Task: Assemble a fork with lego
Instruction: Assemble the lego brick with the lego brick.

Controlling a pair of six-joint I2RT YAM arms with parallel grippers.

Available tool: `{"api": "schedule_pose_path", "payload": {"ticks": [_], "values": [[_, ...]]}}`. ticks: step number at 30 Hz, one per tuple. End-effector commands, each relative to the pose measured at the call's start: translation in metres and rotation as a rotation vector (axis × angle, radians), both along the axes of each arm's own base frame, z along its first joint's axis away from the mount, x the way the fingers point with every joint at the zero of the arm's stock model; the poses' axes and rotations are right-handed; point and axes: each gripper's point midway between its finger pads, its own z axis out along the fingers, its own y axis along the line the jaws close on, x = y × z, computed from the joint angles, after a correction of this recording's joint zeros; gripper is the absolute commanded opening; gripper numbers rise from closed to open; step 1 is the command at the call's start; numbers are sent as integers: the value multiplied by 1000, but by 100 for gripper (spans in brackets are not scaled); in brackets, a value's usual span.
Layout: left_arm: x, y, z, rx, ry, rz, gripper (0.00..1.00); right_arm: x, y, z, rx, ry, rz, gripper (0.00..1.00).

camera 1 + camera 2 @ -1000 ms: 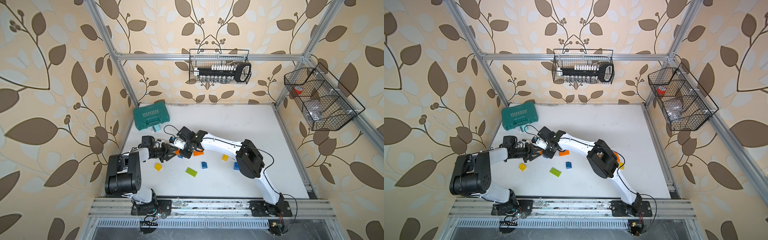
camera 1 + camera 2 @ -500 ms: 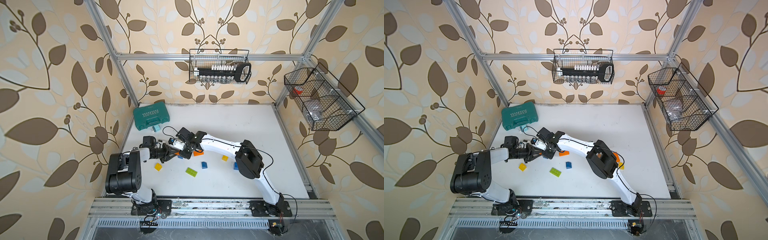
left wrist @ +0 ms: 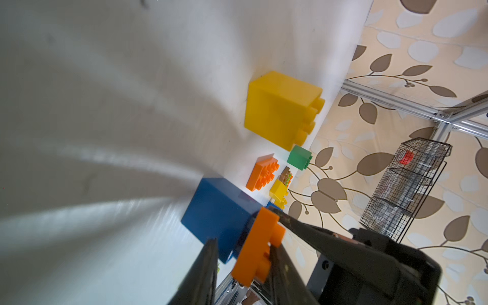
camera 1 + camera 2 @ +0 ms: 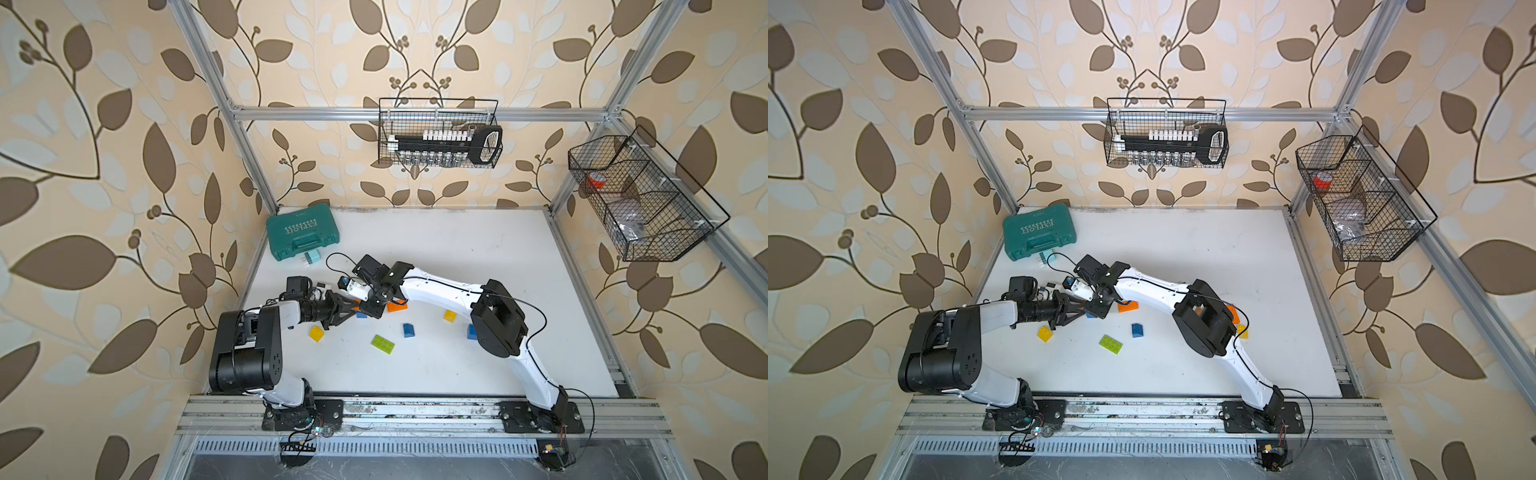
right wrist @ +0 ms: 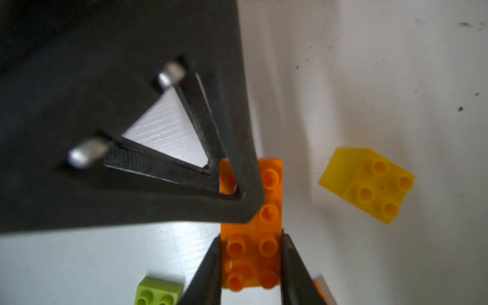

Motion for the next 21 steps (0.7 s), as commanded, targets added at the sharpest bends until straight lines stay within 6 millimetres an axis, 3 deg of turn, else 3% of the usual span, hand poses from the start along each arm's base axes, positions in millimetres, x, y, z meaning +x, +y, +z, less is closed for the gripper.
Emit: {"api": "schedule_pose_path", "payload": {"ticks": [1, 5, 11, 21], "values": [[-26, 2, -26, 63, 125, 35, 37, -13, -5, -28, -52, 63, 44, 27], [-25, 1, -21, 62, 93, 38, 46, -16, -7, -25, -46, 75, 97, 25], [-20, 2, -8, 55, 39, 44, 57, -14, -6, -5, -5, 68, 170, 25], [-19, 2, -12, 32, 37, 72, 54, -14, -2, -3, -38, 55, 205, 25]]}}
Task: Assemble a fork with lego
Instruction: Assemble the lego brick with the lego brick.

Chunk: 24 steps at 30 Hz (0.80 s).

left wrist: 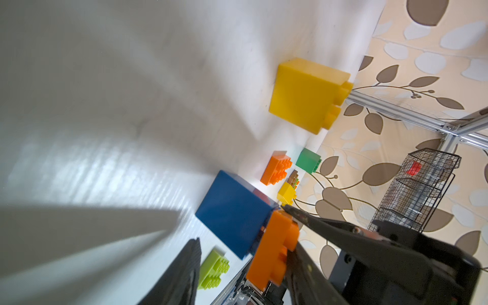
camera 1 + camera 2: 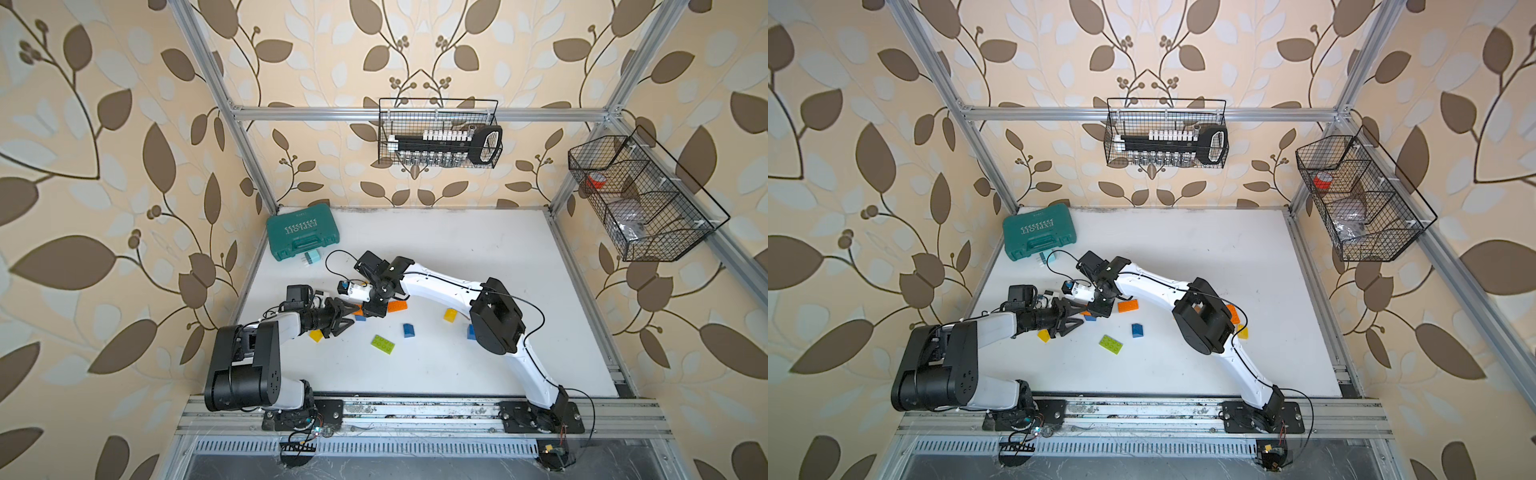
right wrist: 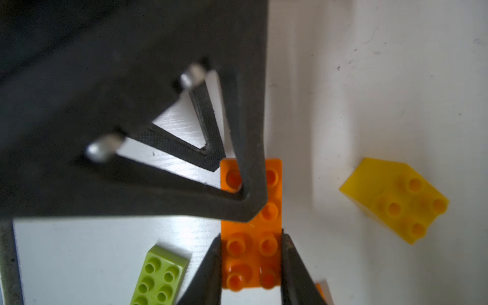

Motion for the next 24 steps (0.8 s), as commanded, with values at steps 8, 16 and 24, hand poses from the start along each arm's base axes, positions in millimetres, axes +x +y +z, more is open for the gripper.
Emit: {"api": "schedule_pose_path", "payload": {"ticks": [8, 16, 24], "values": [[-1, 2, 3, 13, -19, 40, 58, -4, 9, 6, -12, -20, 3, 25], [3, 3, 9, 9, -67, 51, 59, -2, 18, 15, 19, -51, -25, 25], [4, 6, 7, -3, -64, 74, 56, 3, 15, 8, -7, -89, -45, 25]]}}
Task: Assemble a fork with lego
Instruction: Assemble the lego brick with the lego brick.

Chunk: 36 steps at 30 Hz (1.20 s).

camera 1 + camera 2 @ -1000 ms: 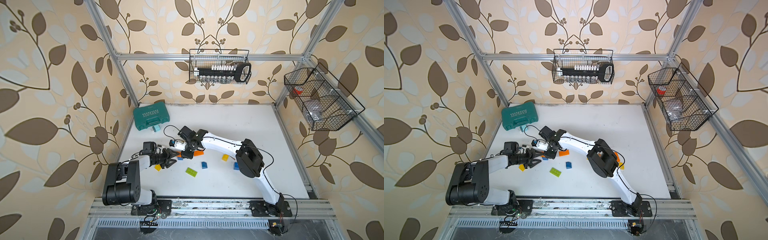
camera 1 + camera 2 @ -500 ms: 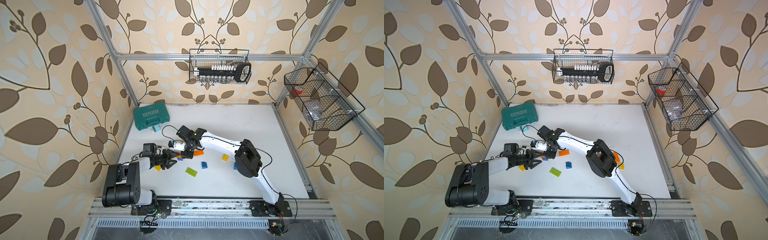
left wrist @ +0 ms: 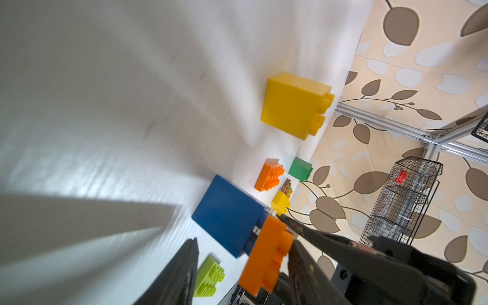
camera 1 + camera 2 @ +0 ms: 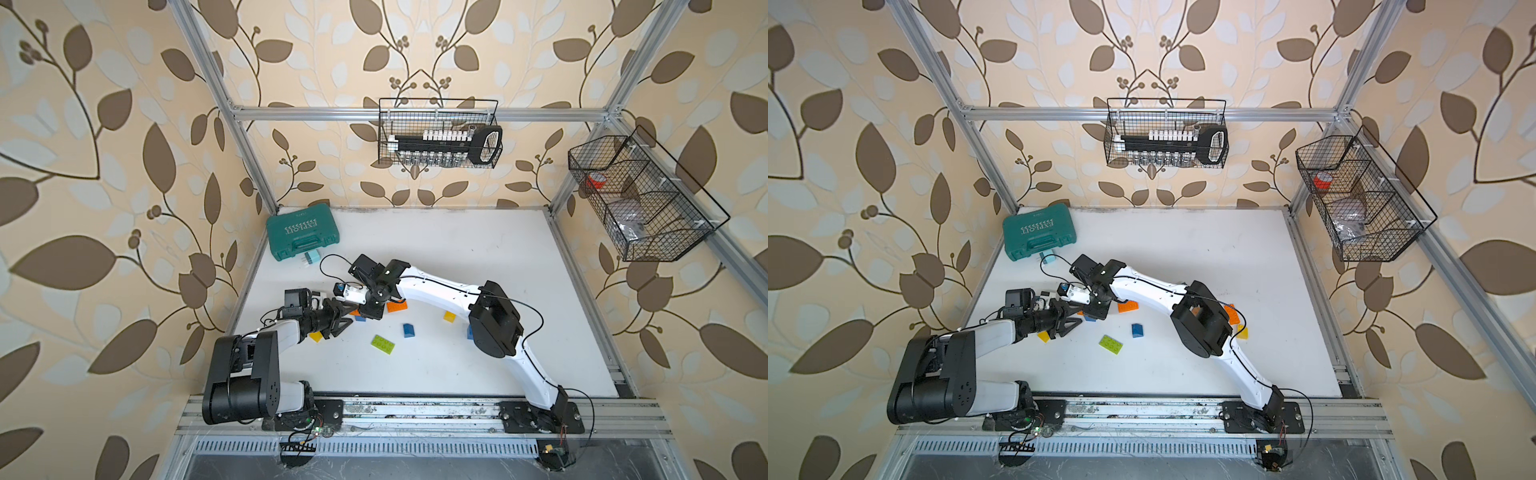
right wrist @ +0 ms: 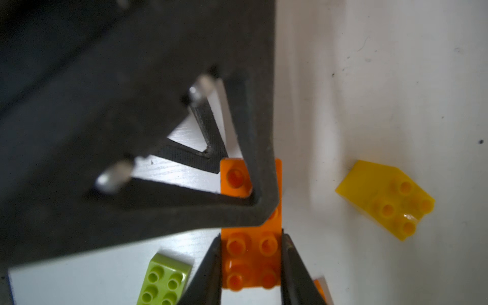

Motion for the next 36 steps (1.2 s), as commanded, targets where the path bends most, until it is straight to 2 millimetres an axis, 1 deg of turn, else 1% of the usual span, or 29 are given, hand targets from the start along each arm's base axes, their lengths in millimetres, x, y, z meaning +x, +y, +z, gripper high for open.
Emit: {"api": "schedule_pose_path", "payload": {"ticks": [1, 7, 11, 22, 26, 30, 36], "values": [[2, 2, 1, -3, -17, 11, 55, 5, 9, 4, 20, -33, -7, 25], [0, 0, -3, -21, -8, 14, 51, 4, 6, -4, 3, -17, 8, 25], [-2, 1, -4, -16, -1, 16, 50, 1, 3, -9, -1, 6, 14, 25], [-7, 2, -16, -8, 41, 26, 46, -3, -4, -26, -34, 41, 21, 25], [-8, 1, -18, -12, 42, 27, 44, -4, -7, -28, -41, 44, 22, 25], [-10, -1, -19, -8, 47, 18, 44, -6, -10, -31, -46, 33, 38, 24], [-11, -2, -22, -2, 55, 15, 48, -9, -11, -26, -33, 4, -11, 23]]}}
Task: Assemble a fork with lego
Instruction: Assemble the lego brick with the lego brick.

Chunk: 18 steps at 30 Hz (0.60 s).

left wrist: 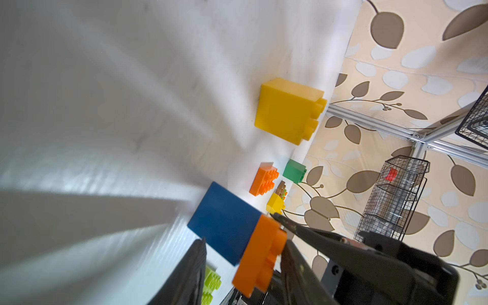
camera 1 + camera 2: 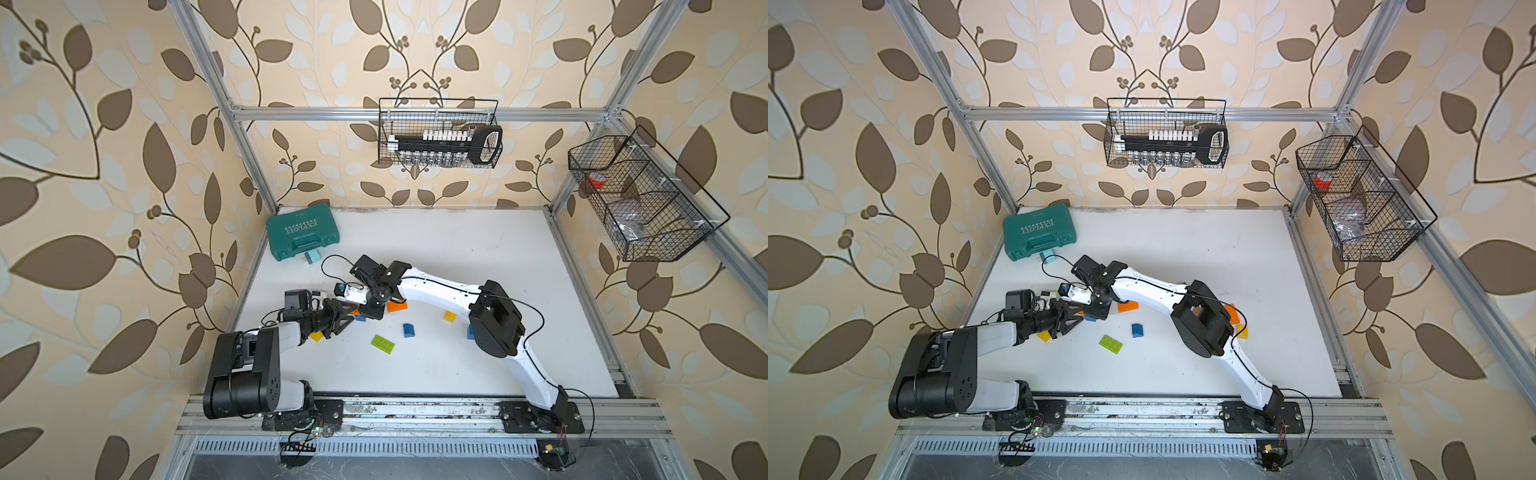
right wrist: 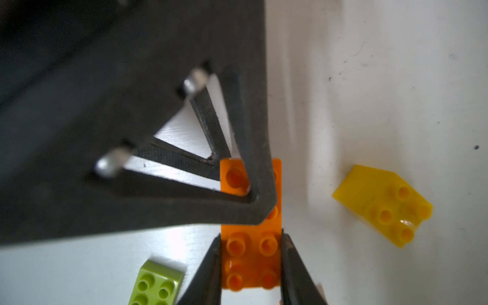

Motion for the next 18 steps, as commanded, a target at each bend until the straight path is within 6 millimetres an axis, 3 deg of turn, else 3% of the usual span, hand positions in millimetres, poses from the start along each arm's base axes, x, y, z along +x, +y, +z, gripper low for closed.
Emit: {"api": "schedule_pose_path", "payload": {"ticks": [1, 18], "values": [[-12, 0, -19, 22, 76, 8, 49, -10, -11, -19, -47, 8, -32, 22], [-14, -1, -22, 27, 83, 6, 47, -9, -18, -20, -66, -43, -191, 21]]}}
